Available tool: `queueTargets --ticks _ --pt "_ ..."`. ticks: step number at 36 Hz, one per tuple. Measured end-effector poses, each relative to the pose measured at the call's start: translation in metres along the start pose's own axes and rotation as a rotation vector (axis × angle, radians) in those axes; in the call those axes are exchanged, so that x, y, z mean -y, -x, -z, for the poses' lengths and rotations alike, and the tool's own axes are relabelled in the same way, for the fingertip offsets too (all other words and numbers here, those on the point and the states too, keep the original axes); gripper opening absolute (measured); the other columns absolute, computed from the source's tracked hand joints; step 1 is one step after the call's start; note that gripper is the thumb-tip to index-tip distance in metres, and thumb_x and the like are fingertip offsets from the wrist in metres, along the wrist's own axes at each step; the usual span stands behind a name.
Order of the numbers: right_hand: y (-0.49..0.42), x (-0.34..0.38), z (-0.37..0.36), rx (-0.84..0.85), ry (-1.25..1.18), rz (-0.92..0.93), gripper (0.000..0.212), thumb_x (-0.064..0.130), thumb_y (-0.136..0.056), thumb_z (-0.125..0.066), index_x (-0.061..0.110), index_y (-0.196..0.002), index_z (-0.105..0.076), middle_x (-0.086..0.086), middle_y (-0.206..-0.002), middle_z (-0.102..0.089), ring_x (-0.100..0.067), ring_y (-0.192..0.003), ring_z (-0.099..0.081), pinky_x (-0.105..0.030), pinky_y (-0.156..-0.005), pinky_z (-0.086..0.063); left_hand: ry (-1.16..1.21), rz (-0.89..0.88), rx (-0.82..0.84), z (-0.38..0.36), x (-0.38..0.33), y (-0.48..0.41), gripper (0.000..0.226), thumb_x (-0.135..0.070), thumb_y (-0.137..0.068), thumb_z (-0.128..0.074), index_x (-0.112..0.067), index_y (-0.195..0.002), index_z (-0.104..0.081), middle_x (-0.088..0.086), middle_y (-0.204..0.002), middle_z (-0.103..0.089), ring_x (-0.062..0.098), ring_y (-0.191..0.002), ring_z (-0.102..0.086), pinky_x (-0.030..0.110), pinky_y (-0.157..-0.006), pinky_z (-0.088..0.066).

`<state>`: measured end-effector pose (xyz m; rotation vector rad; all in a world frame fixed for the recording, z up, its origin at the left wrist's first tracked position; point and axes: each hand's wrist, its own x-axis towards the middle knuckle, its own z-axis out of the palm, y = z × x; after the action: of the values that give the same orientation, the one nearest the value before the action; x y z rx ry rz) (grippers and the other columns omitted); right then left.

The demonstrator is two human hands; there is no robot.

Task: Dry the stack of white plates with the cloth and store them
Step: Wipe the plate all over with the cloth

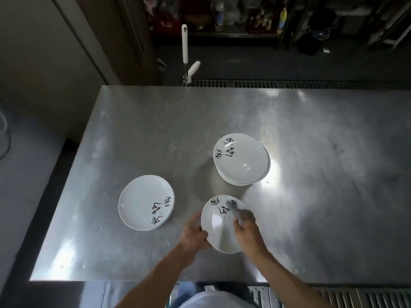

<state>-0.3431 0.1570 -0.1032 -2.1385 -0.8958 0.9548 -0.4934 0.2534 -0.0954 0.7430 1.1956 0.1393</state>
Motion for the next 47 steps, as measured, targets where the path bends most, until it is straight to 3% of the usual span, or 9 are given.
queueTargets --ticks 5,12,16,22,28,34,37,41,47 --pt "-0.023 -0.002 -0.034 0.159 0.309 0.134 0.055 0.016 -0.102 -0.043 0.018 -0.155 -0.034 -0.002 -0.161 -0.032 -0.02 -0.152 -0.02 -0.048 -0.124 0.0 -0.002 0.025 -0.007 0.0 0.002 -0.004 0.063 0.022 -0.087 -0.05 -0.031 -0.118 -0.064 0.01 -0.09 -0.077 0.024 -0.077 -0.073 0.041 -0.07 -0.062" --pt "-0.01 -0.014 -0.038 0.343 0.384 0.429 0.049 0.025 -0.095 -0.05 0.021 -0.144 -0.053 -0.005 -0.154 -0.045 -0.023 -0.149 -0.03 -0.044 -0.126 -0.002 0.012 0.032 -0.002 0.014 -0.01 -0.009 0.072 0.022 -0.089 -0.053 -0.019 -0.147 -0.044 0.03 -0.112 -0.07 0.033 -0.089 -0.069 0.056 -0.09 -0.058" --pt "0.0 -0.032 -0.014 0.379 0.512 0.577 0.034 0.026 -0.097 -0.042 0.016 -0.111 -0.071 -0.001 -0.142 -0.059 -0.015 -0.14 -0.044 -0.044 -0.125 -0.016 0.009 0.049 -0.008 0.026 -0.016 -0.009 0.071 0.021 -0.092 -0.046 -0.023 -0.148 -0.045 0.03 -0.121 -0.067 0.04 -0.098 -0.068 0.047 -0.077 -0.063" --pt "-0.034 -0.031 -0.013 0.371 0.656 0.332 0.056 0.03 -0.104 -0.04 0.017 -0.158 -0.028 -0.003 -0.168 -0.011 -0.015 -0.155 -0.005 -0.04 -0.122 0.014 -0.057 0.039 0.019 0.029 -0.015 -0.006 0.071 0.02 -0.09 -0.041 -0.032 -0.138 -0.052 0.017 -0.109 -0.072 0.028 -0.09 -0.07 0.047 -0.08 -0.063" --pt "-0.052 0.001 -0.042 0.328 0.518 0.315 0.064 0.013 -0.097 -0.044 0.016 -0.158 -0.025 -0.004 -0.167 -0.015 -0.017 -0.155 -0.008 -0.045 -0.123 0.011 -0.016 0.024 0.015 0.028 -0.013 -0.009 0.065 0.017 -0.089 -0.043 -0.038 -0.117 -0.064 0.006 -0.093 -0.078 0.02 -0.081 -0.075 0.036 -0.066 -0.061" --pt "-0.024 -0.01 -0.014 0.488 0.331 0.616 0.036 0.006 -0.095 -0.05 0.009 -0.126 -0.068 -0.002 -0.145 -0.055 0.002 -0.146 -0.026 -0.028 -0.125 -0.011 0.017 0.028 0.027 0.032 -0.017 -0.013 0.059 0.014 -0.091 -0.056 -0.03 -0.13 -0.055 0.019 -0.107 -0.076 0.029 -0.084 -0.076 0.046 -0.075 -0.064" --pt "-0.016 -0.03 0.005 0.432 0.303 0.503 0.042 0.017 -0.094 -0.045 0.017 -0.129 -0.067 0.021 -0.148 -0.039 0.009 -0.143 -0.029 -0.009 -0.116 -0.021 0.015 0.028 0.045 0.03 -0.015 -0.009 0.065 0.016 -0.089 -0.052 -0.031 -0.133 -0.051 0.016 -0.104 -0.072 0.026 -0.08 -0.074 0.049 -0.075 -0.064" --pt "-0.028 -0.031 0.001 0.326 0.279 0.268 0.049 0.006 -0.099 -0.049 0.019 -0.146 -0.05 0.018 -0.152 -0.025 -0.006 -0.149 -0.025 -0.005 -0.11 -0.016 -0.045 0.066 0.103 0.024 -0.008 0.0 0.077 0.01 -0.085 -0.049 -0.052 -0.131 -0.052 0.006 -0.118 -0.072 0.028 -0.095 -0.073 0.051 -0.075 -0.063" --pt "-0.019 -0.003 -0.04 0.458 0.095 0.294 0.05 0.008 -0.101 -0.053 0.021 -0.148 -0.047 0.013 -0.16 -0.025 -0.002 -0.15 -0.019 -0.012 -0.118 -0.015 -0.035 0.029 0.091 0.024 0.0 0.0 0.034 -0.009 -0.098 -0.055 -0.031 -0.125 -0.059 0.011 -0.111 -0.076 0.028 -0.091 -0.075 0.048 -0.077 -0.06"
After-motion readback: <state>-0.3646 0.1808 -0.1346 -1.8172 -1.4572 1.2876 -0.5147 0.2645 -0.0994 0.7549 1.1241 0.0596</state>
